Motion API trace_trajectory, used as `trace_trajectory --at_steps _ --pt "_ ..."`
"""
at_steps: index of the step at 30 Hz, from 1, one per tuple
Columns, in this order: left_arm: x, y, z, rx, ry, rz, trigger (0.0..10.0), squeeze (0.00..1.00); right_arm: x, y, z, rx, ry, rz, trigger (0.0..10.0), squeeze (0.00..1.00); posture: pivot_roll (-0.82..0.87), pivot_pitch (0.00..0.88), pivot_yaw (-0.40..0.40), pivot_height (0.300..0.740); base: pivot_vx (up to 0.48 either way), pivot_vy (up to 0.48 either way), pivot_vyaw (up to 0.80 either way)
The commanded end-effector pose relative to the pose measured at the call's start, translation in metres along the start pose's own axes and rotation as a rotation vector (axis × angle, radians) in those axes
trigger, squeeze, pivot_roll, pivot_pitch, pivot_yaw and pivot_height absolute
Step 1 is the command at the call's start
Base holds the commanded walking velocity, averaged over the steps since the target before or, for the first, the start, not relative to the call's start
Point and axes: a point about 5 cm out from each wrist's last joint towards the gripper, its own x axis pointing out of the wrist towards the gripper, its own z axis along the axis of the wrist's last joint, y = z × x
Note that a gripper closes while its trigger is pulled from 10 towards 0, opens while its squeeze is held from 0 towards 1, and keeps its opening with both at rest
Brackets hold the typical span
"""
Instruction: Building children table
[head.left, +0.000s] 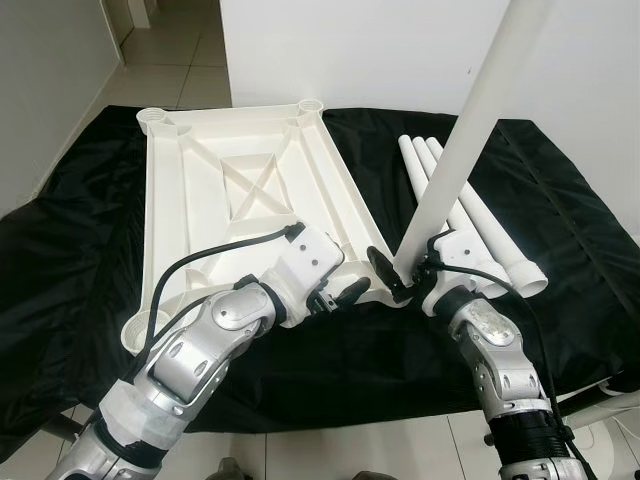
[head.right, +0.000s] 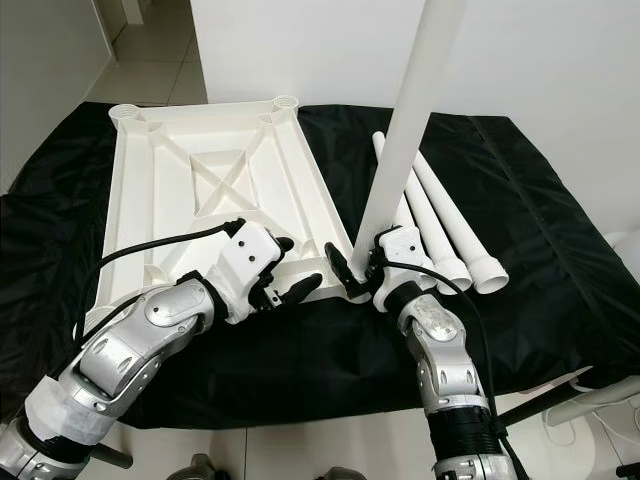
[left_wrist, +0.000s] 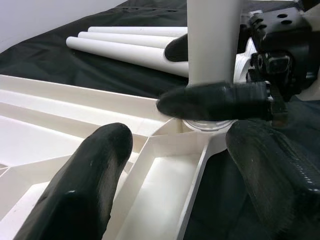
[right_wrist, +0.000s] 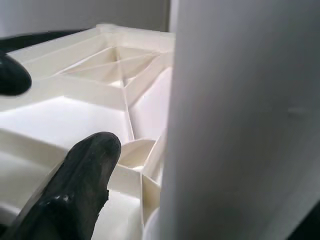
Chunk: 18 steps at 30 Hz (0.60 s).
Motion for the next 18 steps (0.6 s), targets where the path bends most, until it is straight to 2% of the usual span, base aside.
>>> trace_trajectory --at_steps 1,3,4,5,16,17,18 --pt "0.001 -0.003 -0.001 0.016 0.009 -0.078 10.0 0.0 0.002 -0.001 -0.003 -0.016 0.016 0.056 9.6 0.0 -0.07 0.002 -0.008 0.74 0.0 0.0 0.0" --pt "0.001 -0.003 -0.001 0.016 0.009 -0.078 10.0 0.0 0.002 -0.001 -0.003 -0.016 0.016 0.056 9.6 0.0 -0.07 0.002 -0.008 0.74 0.0 0.0 0.0" --pt "0.001 -0.003 -0.001 0.018 0.008 -0.079 10.0 0.0 0.004 -0.003 -0.005 -0.026 0.027 0.082 4.0 0.0 -0.07 0.0 -0.006 0.74 0.0 0.0 0.0" --pt "0.002 -0.002 0.0 0.02 0.007 -0.079 10.0 0.0 0.005 -0.005 -0.007 -0.033 0.037 0.096 0.0 0.0 -0.07 0.0 -0.006 0.74 0.0 0.0 0.0" --pt "0.002 -0.001 0.001 0.028 0.003 -0.081 10.0 0.0 0.002 -0.016 -0.011 -0.033 0.062 0.128 0.0 0.0 -0.07 0.001 -0.007 0.74 0.0 0.0 0.0" --pt "0.002 -0.001 0.002 0.028 0.003 -0.082 10.0 0.0 0.001 -0.016 -0.012 -0.031 0.063 0.125 6.9 0.0 -0.07 0.002 -0.006 0.74 0.0 0.0 0.0" --pt "0.002 -0.001 0.002 0.028 0.003 -0.082 10.0 0.0 0.001 -0.016 -0.012 -0.031 0.063 0.125 6.9 0.0 -0.07 0.002 -0.006 0.74 0.0 0.0 0.0"
